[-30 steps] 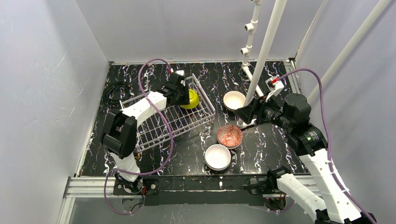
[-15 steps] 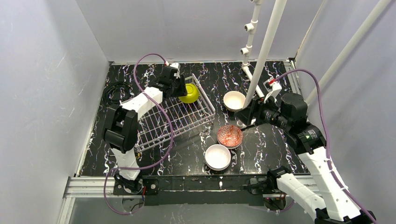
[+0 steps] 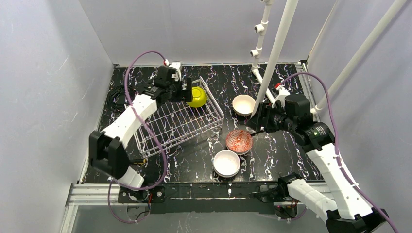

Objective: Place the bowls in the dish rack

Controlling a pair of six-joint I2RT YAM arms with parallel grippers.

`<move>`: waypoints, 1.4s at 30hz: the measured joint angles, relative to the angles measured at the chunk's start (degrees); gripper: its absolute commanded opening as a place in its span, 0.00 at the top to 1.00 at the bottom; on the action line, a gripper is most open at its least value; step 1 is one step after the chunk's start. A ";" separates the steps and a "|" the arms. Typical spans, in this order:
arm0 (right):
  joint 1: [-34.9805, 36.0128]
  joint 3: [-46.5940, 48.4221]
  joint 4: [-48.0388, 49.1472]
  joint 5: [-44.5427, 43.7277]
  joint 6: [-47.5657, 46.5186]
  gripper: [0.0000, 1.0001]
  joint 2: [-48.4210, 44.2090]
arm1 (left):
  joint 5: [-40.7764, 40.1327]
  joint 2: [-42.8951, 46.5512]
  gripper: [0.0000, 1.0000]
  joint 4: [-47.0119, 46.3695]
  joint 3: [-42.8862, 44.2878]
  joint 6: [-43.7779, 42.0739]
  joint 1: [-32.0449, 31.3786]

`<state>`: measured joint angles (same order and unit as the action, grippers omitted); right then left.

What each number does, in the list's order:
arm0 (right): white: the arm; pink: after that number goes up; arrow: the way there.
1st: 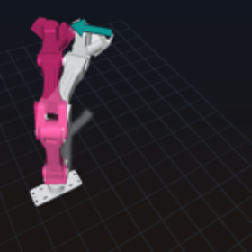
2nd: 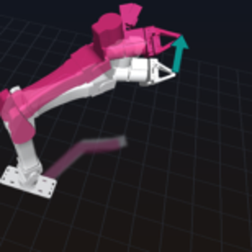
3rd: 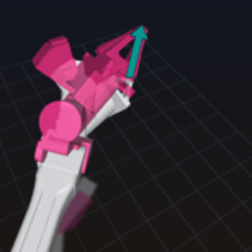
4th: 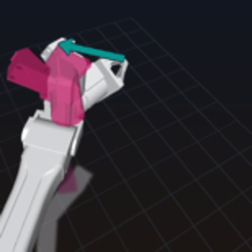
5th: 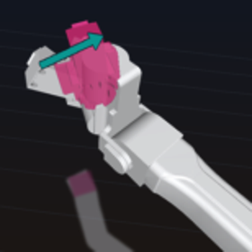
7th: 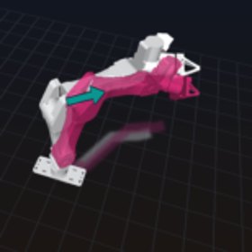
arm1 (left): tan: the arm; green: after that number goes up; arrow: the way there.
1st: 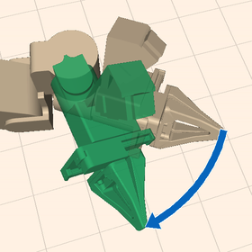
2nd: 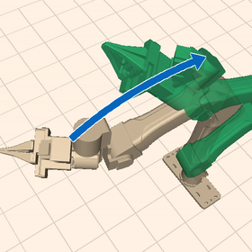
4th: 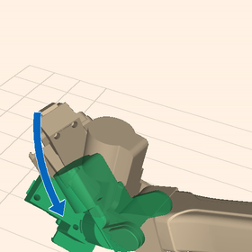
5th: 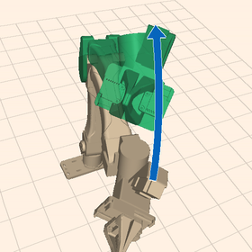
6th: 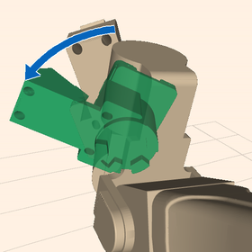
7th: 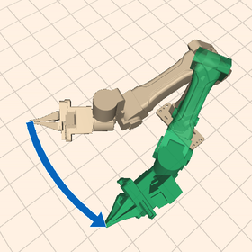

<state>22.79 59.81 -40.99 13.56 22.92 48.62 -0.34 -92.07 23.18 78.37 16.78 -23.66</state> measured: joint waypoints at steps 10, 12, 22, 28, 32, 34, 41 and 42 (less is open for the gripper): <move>0.07 -8.92 -4.83 -0.85 10.16 0.36 -1.42 | -2.12 19.06 0.02 8.68 -3.76 -1.16 0.02; 0.11 -10.38 -5.62 -1.99 12.20 0.34 -2.69 | -0.59 21.33 0.02 8.94 -6.29 -0.74 0.02; 4.61 -22.05 -2.23 -4.79 19.76 0.29 -11.02 | 8.11 26.32 0.02 10.12 -14.32 1.84 -0.09; 8.46 -23.04 2.54 -6.60 19.32 0.29 -10.34 | 12.04 27.54 0.04 9.20 -15.08 4.61 -2.05; 12.02 -24.90 4.50 -7.91 18.08 0.29 -9.66 | 11.04 27.71 0.08 7.48 -20.06 8.17 -11.67; 13.33 -25.86 5.35 -7.93 17.14 0.30 -9.60 | 10.60 27.45 0.10 6.71 -22.34 9.66 -15.67; 14.91 -27.56 7.19 -7.39 13.79 0.31 -12.37 | 4.76 24.79 0.28 -1.05 -24.74 10.27 -31.91; 14.88 -27.87 7.56 -7.32 13.64 0.32 -13.07 | 3.61 23.37 0.30 -2.21 -24.57 9.75 -34.99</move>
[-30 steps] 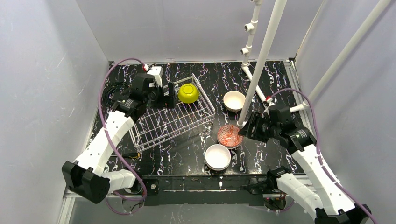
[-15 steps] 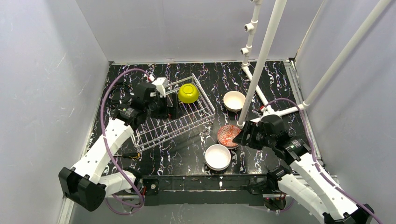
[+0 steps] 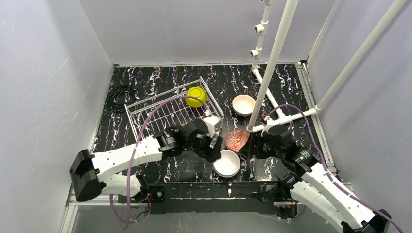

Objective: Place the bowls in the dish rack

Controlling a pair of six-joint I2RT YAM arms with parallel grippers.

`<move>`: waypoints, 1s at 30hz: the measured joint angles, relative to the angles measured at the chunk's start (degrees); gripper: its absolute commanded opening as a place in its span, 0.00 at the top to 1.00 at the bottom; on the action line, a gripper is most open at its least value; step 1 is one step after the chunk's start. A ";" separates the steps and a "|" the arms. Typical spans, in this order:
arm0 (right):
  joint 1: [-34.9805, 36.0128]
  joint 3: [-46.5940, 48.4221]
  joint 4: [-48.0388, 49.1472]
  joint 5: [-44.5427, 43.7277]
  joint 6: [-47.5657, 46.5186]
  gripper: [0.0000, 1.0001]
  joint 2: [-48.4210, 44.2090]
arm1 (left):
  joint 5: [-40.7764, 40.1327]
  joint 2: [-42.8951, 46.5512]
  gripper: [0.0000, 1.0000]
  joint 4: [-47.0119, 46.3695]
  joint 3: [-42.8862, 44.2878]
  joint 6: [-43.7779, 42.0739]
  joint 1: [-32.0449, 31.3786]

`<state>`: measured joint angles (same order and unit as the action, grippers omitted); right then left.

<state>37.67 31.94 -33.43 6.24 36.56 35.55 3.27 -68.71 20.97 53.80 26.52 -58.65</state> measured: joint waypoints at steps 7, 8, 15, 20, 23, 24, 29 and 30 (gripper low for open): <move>0.00 -0.90 1.97 0.52 -0.31 0.37 0.17 | -5.07 -9.62 0.39 -2.97 3.04 -3.58 -11.93; 0.00 -0.90 1.95 0.33 -0.09 0.37 0.46 | -5.90 -10.78 0.40 -3.15 3.91 -4.11 -12.98; 0.02 -0.90 -1.64 -5.70 3.08 0.37 1.09 | -9.25 -18.73 0.42 -5.64 9.09 -7.13 -16.00; 0.02 -0.63 -5.73 -9.14 4.92 0.37 0.96 | -8.61 -24.15 0.43 -5.60 11.45 -8.59 -16.11; 0.02 0.13 -7.52 -11.08 5.77 0.38 -0.02 | -7.52 -25.77 0.48 -5.95 12.33 -8.37 -16.11; 0.02 0.37 -7.82 -11.63 5.99 0.37 -0.35 | -7.10 -25.92 0.50 -6.16 12.33 -8.07 -16.11; 0.02 1.40 -9.53 -14.73 7.04 0.37 -1.92 | -6.47 -27.15 0.50 -6.97 13.38 -4.85 -16.22; 0.02 1.40 -9.79 -15.10 7.17 0.37 -2.21 | -6.56 -27.21 0.47 -7.10 13.44 -4.15 -16.26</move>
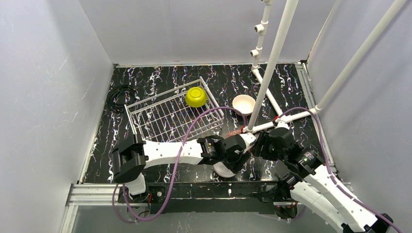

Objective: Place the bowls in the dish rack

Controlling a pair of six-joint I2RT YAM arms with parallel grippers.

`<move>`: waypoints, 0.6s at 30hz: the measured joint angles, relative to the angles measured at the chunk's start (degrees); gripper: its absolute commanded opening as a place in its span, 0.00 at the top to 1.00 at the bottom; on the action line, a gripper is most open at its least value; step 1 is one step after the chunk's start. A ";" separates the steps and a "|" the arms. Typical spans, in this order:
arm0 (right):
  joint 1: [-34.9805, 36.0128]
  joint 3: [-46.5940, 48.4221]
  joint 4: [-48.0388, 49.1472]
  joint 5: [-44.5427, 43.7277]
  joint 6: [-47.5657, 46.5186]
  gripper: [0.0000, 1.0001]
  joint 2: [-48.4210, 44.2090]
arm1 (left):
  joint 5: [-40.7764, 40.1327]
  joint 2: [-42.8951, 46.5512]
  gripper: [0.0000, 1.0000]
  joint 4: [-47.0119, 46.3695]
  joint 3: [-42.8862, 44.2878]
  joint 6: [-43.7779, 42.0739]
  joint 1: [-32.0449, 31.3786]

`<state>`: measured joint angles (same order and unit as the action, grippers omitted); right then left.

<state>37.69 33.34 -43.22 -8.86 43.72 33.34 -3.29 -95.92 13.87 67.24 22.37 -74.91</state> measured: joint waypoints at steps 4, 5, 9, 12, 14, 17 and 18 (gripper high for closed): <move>0.00 0.00 -0.61 -0.79 0.37 0.37 -0.11 | -0.37 0.00 0.42 -0.09 0.00 2.29 -0.04; 0.00 0.00 -0.61 -1.05 0.50 0.37 -0.11 | -0.37 0.00 0.42 -0.07 0.00 2.84 -0.07; 0.00 0.00 -0.94 -1.70 0.81 0.36 -0.20 | -0.59 -0.39 0.44 1.29 0.92 5.46 -0.26; 0.00 0.00 -2.14 -2.40 1.16 0.36 -0.68 | -2.58 -2.84 0.49 4.39 4.59 8.66 -1.14; 0.00 0.00 -3.08 -3.15 1.42 0.36 -1.09 | -4.39 -4.94 0.52 6.05 7.08 10.99 -1.81; 0.00 0.00 -4.31 -4.28 2.01 0.36 -2.03 | -7.10 -7.17 0.54 8.57 8.66 14.43 -2.38; 0.00 0.00 -4.70 -4.61 2.27 0.36 -2.40 | -8.00 -7.76 0.54 9.53 8.85 15.47 -2.49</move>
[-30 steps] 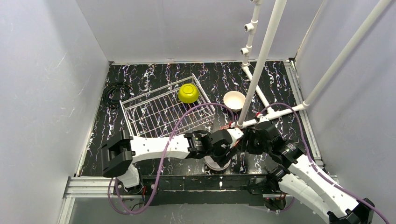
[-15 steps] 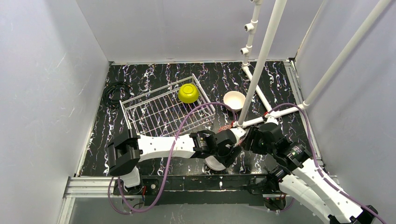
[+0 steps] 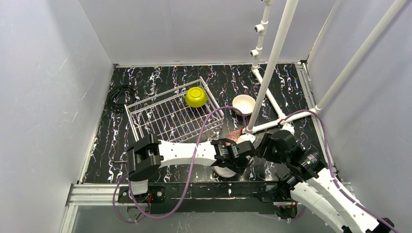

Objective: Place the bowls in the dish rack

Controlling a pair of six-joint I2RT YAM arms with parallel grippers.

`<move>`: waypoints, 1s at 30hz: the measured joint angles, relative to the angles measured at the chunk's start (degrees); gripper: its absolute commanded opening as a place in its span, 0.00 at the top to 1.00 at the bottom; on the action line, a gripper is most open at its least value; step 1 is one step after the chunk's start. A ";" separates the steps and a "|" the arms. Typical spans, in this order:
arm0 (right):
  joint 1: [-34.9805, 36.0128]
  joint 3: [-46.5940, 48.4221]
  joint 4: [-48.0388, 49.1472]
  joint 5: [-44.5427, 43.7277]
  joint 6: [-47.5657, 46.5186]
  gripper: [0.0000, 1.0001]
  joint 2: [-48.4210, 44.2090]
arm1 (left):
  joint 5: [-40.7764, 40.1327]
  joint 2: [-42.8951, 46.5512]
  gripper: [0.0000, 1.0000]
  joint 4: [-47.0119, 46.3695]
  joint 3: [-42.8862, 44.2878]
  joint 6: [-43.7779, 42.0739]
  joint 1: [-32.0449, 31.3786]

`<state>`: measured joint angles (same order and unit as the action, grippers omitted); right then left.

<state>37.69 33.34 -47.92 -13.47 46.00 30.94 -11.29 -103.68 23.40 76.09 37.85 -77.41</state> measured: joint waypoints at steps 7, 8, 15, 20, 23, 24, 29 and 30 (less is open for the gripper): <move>0.00 1.07 -2.56 -1.86 1.01 0.35 -1.75 | -4.74 -1.31 0.68 5.49 0.96 5.81 -0.09; 0.00 1.25 -2.71 -2.01 1.09 0.35 -1.88 | -4.87 -1.44 0.71 5.66 1.18 6.34 -0.09; 0.00 1.75 -3.52 -2.95 1.77 0.35 -2.14 | -5.46 -2.10 0.87 6.51 2.60 7.43 -0.09; 0.00 1.77 -3.96 -3.15 1.77 0.35 -2.14 | -5.60 -2.10 0.92 7.32 2.84 6.84 -0.33; 0.00 1.77 -4.22 -3.13 1.75 0.34 -2.43 | -5.60 -2.03 0.92 7.37 2.84 6.47 -0.35; 0.00 1.77 -4.26 -3.13 1.75 0.34 -2.56 | -5.60 -1.99 0.92 7.43 2.84 6.34 -0.35; 0.00 1.77 -4.26 -3.15 1.75 0.34 -2.78 | -5.60 -1.44 0.88 8.04 2.84 5.95 -0.33; 0.00 1.79 -4.26 -3.13 1.75 0.34 -2.78 | -5.60 -1.25 0.88 8.22 2.84 5.84 -0.33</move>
<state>37.69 35.14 -52.18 -16.60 47.75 28.16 -16.88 -104.92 31.62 78.94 43.68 -77.73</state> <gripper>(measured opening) 0.655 0.146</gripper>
